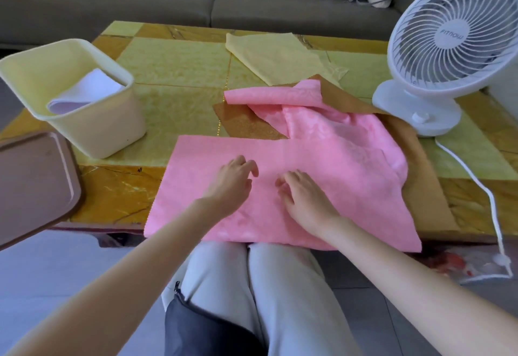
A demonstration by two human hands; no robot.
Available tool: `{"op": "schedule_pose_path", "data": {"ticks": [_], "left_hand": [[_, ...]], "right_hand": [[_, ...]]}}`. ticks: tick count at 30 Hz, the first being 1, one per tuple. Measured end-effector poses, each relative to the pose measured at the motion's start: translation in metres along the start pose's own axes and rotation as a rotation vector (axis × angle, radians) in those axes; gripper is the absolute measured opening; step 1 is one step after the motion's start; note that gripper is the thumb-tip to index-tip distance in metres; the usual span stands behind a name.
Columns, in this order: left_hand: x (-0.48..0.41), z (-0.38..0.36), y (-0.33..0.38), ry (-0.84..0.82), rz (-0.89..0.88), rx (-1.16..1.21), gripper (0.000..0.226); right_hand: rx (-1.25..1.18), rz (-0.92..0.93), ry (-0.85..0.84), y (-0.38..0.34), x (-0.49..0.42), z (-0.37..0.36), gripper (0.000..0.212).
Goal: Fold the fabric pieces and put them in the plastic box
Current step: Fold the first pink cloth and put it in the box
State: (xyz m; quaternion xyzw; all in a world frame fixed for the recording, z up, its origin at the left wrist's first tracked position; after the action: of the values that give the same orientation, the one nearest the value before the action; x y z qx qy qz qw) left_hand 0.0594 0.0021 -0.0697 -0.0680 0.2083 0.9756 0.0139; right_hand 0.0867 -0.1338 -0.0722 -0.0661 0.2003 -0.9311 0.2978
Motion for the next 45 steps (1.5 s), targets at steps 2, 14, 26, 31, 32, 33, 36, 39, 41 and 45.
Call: {"op": "schedule_pose_path", "data": {"ticks": [2, 14, 26, 31, 32, 33, 36, 39, 41, 45], "left_hand": [[0.016, -0.012, 0.014, -0.047, -0.019, -0.008, 0.024], [0.077, -0.017, 0.026, -0.159, 0.023, -0.079, 0.024], [0.097, -0.019, 0.035, -0.251, -0.005, -0.16, 0.037], [0.09, -0.007, 0.037, -0.201, 0.034, -0.264, 0.022], [0.09, -0.004, 0.037, -0.228, 0.03, -0.288, 0.022], [0.09, -0.002, 0.038, -0.259, 0.026, -0.296, 0.021], [0.091, 0.003, 0.039, -0.418, 0.022, -0.172, 0.022], [0.085, 0.009, 0.039, -0.551, 0.005, -0.1, 0.026], [0.074, 0.016, 0.037, -0.548, 0.016, -0.13, 0.029], [0.04, 0.031, 0.03, -0.384, 0.049, -0.155, 0.027]], "right_hand": [[-0.019, -0.014, -0.042, 0.01, 0.024, -0.001, 0.02], [0.172, 0.141, -0.134, 0.036, 0.094, -0.014, 0.057], [0.233, -0.002, 0.085, 0.051, 0.097, 0.014, 0.031], [0.361, -0.061, 0.127, 0.064, 0.099, 0.037, 0.017], [0.42, -0.064, 0.109, 0.066, 0.099, 0.04, 0.015], [0.467, -0.051, 0.095, 0.068, 0.101, 0.043, 0.017], [0.49, 0.03, 0.026, 0.07, 0.101, 0.051, 0.025], [0.406, 0.01, -0.088, 0.073, 0.091, 0.061, 0.029], [0.396, -0.012, -0.089, 0.071, 0.076, 0.071, 0.03], [0.47, -0.037, 0.015, 0.061, 0.041, 0.087, 0.029]]}}
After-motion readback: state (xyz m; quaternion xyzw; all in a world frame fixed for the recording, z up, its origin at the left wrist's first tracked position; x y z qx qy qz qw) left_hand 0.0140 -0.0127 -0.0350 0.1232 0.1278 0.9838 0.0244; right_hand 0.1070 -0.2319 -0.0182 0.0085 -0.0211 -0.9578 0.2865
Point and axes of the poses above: each hand's wrist, its own x-axis away from the middle knuckle, its own z-axis out of the back of the hand, y = z × x, the point moved 7 cm from there along -x, towards the middle knuckle, and after that the axes turned 9 degrees about -z, right-handed, at the moved point
